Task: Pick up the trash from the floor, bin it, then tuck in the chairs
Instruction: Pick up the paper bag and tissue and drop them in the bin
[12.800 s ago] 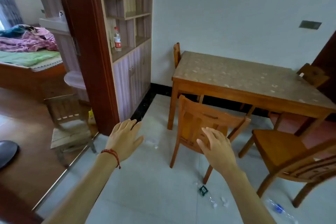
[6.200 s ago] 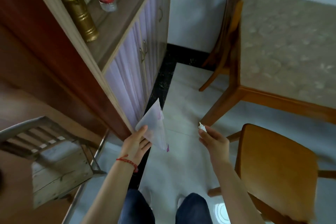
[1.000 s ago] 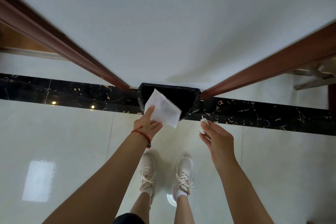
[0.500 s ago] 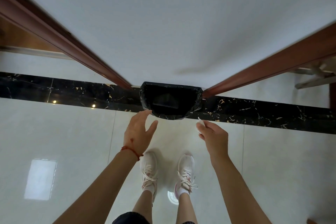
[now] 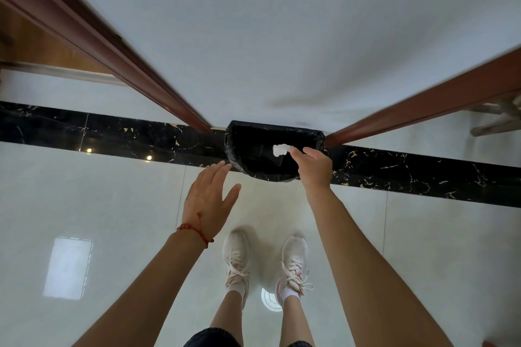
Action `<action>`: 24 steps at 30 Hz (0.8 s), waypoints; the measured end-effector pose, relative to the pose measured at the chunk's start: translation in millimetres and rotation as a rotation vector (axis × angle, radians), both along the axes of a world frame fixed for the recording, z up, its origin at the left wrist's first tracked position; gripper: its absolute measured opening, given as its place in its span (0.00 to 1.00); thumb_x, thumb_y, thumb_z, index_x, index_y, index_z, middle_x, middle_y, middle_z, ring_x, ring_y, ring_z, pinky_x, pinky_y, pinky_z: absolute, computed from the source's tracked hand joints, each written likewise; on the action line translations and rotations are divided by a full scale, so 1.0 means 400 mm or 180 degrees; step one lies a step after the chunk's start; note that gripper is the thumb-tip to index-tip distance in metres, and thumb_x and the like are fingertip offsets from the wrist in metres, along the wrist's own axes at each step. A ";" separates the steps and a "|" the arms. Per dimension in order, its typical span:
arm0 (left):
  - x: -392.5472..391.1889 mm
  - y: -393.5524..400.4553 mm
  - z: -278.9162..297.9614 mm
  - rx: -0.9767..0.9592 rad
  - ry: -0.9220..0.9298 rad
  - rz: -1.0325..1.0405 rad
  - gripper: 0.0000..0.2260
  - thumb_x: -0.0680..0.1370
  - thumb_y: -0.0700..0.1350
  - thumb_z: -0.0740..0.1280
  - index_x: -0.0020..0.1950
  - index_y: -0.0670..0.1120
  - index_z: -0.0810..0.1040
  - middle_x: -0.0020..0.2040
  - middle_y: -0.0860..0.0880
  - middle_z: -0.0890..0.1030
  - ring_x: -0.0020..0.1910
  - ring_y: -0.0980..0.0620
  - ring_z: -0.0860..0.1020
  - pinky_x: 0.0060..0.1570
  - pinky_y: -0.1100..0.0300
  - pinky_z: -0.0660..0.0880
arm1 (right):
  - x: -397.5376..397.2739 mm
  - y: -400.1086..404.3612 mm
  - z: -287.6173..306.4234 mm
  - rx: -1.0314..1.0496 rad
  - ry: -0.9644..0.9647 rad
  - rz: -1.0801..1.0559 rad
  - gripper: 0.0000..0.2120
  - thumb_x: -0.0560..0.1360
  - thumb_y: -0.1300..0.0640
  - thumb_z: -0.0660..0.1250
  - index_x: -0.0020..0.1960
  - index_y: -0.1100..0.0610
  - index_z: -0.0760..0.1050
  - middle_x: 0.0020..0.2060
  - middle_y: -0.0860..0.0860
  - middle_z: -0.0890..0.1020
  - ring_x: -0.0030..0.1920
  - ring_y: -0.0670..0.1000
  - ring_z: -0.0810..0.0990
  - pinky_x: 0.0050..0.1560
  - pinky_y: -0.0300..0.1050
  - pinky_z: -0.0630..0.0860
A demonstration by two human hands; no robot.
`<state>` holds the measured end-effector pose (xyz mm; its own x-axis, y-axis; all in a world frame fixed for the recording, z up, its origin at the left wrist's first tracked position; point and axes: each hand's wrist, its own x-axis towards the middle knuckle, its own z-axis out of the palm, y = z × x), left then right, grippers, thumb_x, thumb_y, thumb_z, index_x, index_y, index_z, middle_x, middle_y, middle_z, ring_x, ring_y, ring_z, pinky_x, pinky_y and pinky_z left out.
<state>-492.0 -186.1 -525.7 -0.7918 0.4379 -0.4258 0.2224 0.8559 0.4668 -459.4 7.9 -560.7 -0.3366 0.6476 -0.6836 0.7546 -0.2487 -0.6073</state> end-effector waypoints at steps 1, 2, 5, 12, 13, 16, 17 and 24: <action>-0.001 -0.001 0.002 -0.0009 -0.0022 0.0007 0.22 0.77 0.52 0.59 0.67 0.42 0.68 0.68 0.42 0.70 0.68 0.43 0.67 0.67 0.50 0.63 | 0.008 0.004 0.003 0.0067 0.0011 0.0074 0.23 0.71 0.53 0.70 0.62 0.63 0.73 0.57 0.56 0.79 0.58 0.53 0.77 0.61 0.47 0.72; 0.000 -0.002 0.006 -0.0008 -0.0032 0.0011 0.23 0.76 0.53 0.57 0.67 0.42 0.67 0.68 0.42 0.70 0.68 0.43 0.66 0.67 0.50 0.63 | 0.018 0.004 0.012 0.0116 0.0017 0.0160 0.23 0.72 0.53 0.69 0.62 0.63 0.73 0.59 0.57 0.79 0.60 0.53 0.76 0.60 0.45 0.70; 0.003 0.000 0.023 -0.0025 -0.0063 0.0040 0.26 0.74 0.54 0.54 0.68 0.42 0.67 0.68 0.42 0.70 0.69 0.44 0.66 0.67 0.51 0.63 | 0.057 -0.005 0.042 0.0351 0.0037 0.0490 0.21 0.73 0.53 0.67 0.62 0.61 0.73 0.60 0.56 0.78 0.60 0.52 0.76 0.54 0.40 0.69; 0.012 0.017 0.109 0.0049 0.0061 -0.0047 0.26 0.76 0.56 0.54 0.66 0.41 0.68 0.66 0.41 0.72 0.67 0.43 0.68 0.66 0.50 0.64 | 0.130 -0.028 0.156 0.1349 0.0341 0.1531 0.20 0.76 0.52 0.64 0.66 0.58 0.70 0.65 0.53 0.73 0.65 0.51 0.71 0.61 0.43 0.68; 0.012 0.020 0.126 0.0055 0.0071 -0.0039 0.23 0.76 0.53 0.56 0.67 0.40 0.68 0.67 0.41 0.72 0.67 0.43 0.68 0.66 0.50 0.64 | 0.136 -0.027 0.175 0.1442 0.0356 0.1653 0.21 0.76 0.52 0.64 0.66 0.58 0.69 0.65 0.53 0.73 0.66 0.51 0.69 0.62 0.43 0.67; 0.013 0.030 0.185 0.0071 0.0137 -0.0084 0.21 0.78 0.49 0.60 0.68 0.40 0.67 0.68 0.41 0.70 0.69 0.43 0.66 0.67 0.51 0.62 | 0.154 -0.016 0.240 0.1720 0.0373 0.1976 0.21 0.76 0.51 0.64 0.66 0.59 0.69 0.67 0.55 0.72 0.69 0.53 0.67 0.64 0.48 0.68; 0.014 0.032 0.206 0.0066 0.0154 -0.0105 0.21 0.78 0.48 0.60 0.68 0.40 0.66 0.68 0.41 0.70 0.69 0.43 0.65 0.68 0.52 0.61 | 0.162 -0.012 0.262 0.1808 0.0376 0.2057 0.21 0.76 0.51 0.64 0.66 0.59 0.70 0.66 0.56 0.72 0.69 0.54 0.68 0.64 0.50 0.69; 0.044 0.049 0.381 0.0076 0.0284 -0.0032 0.21 0.78 0.49 0.58 0.70 0.43 0.64 0.71 0.44 0.67 0.71 0.46 0.61 0.70 0.55 0.57 | 0.218 0.010 0.434 0.1982 0.0373 0.2101 0.21 0.75 0.52 0.65 0.65 0.62 0.71 0.64 0.58 0.74 0.67 0.57 0.70 0.63 0.55 0.72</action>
